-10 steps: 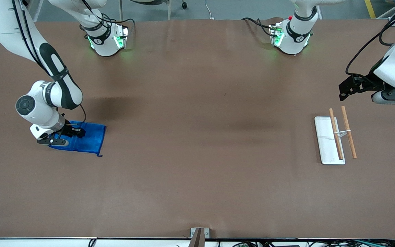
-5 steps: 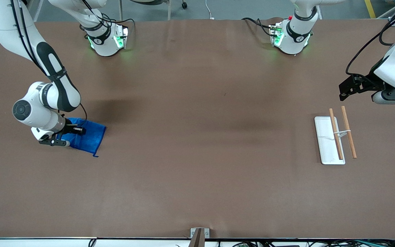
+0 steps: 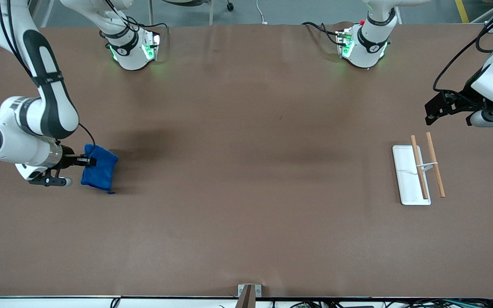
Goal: Right arm passes towel to left arm to hang
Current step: 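Lift the towel with the right gripper toward the table middle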
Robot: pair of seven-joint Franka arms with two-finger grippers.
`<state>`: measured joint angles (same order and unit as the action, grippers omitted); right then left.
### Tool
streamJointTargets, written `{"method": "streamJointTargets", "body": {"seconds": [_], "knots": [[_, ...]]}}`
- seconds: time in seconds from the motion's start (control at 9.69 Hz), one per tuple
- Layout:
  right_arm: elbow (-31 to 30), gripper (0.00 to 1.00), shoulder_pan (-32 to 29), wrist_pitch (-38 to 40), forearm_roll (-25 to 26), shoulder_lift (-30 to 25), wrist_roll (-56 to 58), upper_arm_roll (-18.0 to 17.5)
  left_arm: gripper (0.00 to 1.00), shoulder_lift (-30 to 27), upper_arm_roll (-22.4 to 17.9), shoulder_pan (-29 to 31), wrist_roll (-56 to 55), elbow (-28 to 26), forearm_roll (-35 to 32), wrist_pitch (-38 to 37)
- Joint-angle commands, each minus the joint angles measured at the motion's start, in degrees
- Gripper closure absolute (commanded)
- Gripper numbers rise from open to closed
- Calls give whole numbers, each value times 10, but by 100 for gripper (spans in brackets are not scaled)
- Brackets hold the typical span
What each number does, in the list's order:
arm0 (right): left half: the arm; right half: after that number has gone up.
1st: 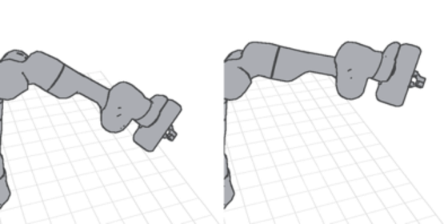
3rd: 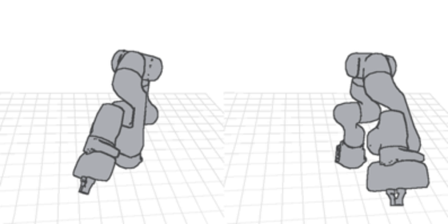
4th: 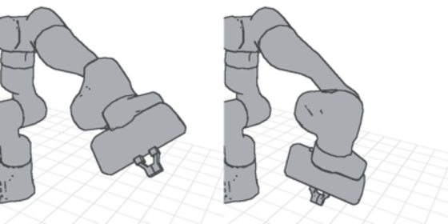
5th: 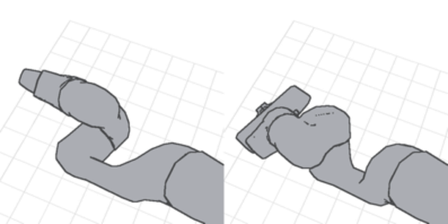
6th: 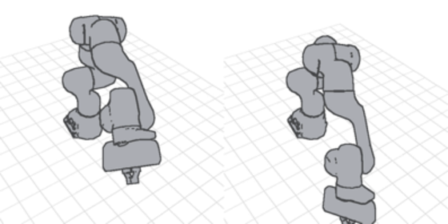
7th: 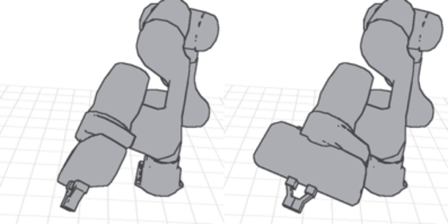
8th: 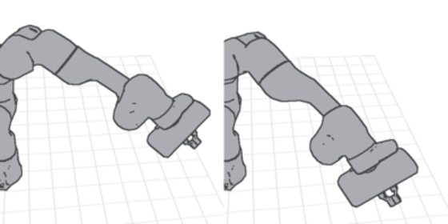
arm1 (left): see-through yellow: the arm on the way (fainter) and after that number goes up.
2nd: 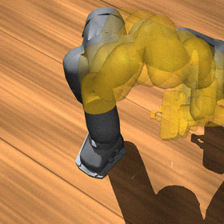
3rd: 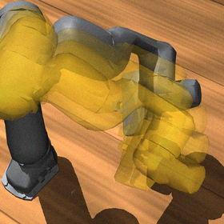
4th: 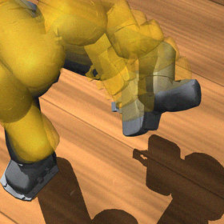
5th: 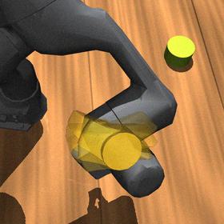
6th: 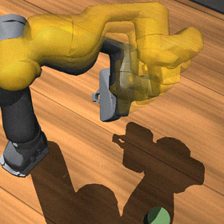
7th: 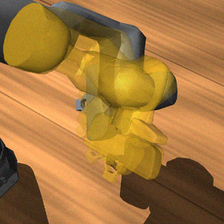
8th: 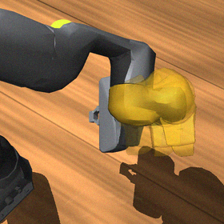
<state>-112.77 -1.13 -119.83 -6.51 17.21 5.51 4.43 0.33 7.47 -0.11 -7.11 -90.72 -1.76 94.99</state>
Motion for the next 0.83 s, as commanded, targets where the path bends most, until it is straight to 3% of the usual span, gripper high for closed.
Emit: {"method": "streamJointTargets", "body": {"seconds": [0.0, 0.1, 0.21, 0.41, 0.72], "knots": [[23, 100, 3, 41, -46, -26, 0, -33, 0, 27, 1, 2, -21, 30, 4, -11], [23, 100, 2, 43, -77, -29, 1, -64, 0, 32, 0, 6, -21, 38, 7, -19], [23, 100, 2, 43, -139, -30, 6, -90, 1, 37, 1, 4, -8, 37, 7, -29], [24, 100, 3, 13, -304, -28, 10, -149, 1, 32, -2, 10, 25, 37, 25, -31], [25, 100, 3, -22, -519, -27, 26, -225, 1, 21, -4, 53, 133, 33, 129, -60]]}}
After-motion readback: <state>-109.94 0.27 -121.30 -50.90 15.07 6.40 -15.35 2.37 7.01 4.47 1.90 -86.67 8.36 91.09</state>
